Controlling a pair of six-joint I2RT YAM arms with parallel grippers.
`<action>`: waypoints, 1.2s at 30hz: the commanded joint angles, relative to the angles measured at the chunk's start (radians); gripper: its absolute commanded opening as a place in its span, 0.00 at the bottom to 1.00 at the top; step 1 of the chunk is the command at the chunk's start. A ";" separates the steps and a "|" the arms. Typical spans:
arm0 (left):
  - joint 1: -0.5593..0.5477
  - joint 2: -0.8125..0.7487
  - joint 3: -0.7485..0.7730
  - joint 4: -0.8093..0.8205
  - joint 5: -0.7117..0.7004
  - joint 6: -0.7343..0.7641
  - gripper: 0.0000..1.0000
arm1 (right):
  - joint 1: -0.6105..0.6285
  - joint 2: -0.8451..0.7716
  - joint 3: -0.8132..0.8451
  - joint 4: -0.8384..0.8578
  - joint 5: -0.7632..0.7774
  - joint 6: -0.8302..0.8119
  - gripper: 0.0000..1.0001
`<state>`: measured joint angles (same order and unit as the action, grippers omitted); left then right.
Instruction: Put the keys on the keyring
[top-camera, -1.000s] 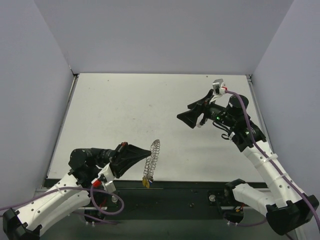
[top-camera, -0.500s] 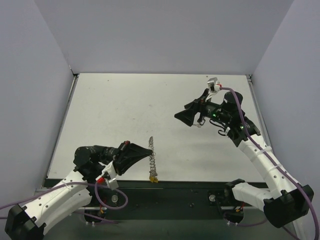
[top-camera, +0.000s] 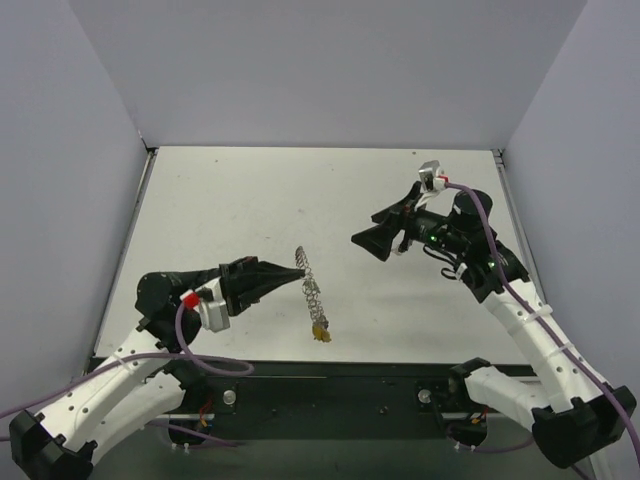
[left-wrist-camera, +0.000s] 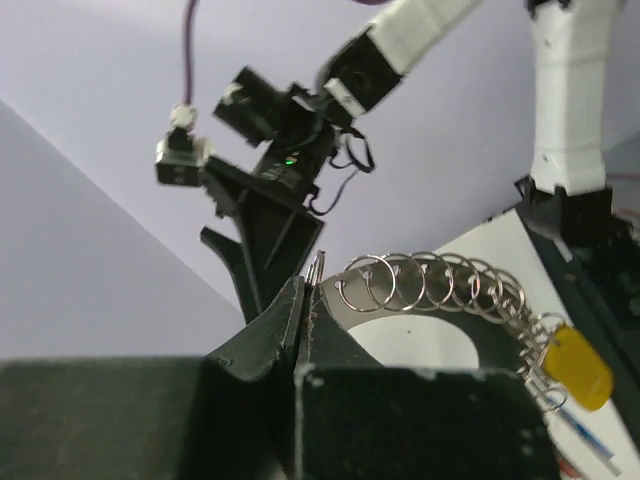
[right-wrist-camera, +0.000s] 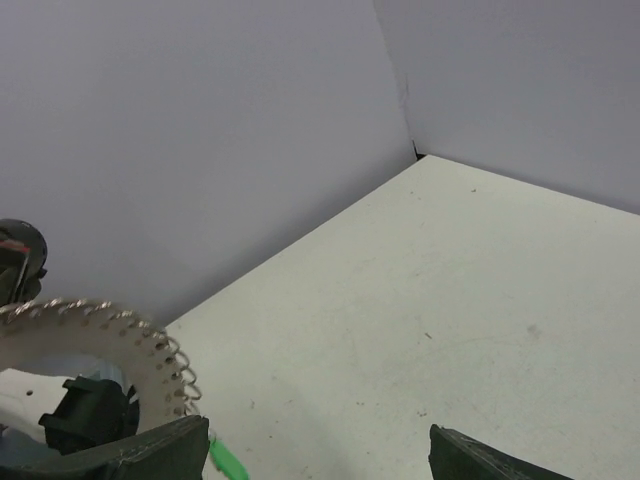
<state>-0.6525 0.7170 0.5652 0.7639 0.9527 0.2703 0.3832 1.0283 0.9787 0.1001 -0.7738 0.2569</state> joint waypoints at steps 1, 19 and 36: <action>0.004 0.025 0.134 -0.144 -0.244 -0.325 0.00 | 0.036 -0.105 -0.021 -0.014 0.024 -0.034 0.91; 0.008 0.081 0.392 -0.724 -0.609 -0.655 0.00 | 0.115 -0.188 -0.043 -0.172 0.257 0.016 0.94; 0.136 0.249 0.403 -0.851 -0.453 -0.625 0.00 | -0.026 0.197 0.089 -0.375 0.594 0.071 0.92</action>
<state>-0.5480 0.9691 0.9340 -0.1310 0.4458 -0.3626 0.3973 1.1275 1.0096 -0.2184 -0.2871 0.2874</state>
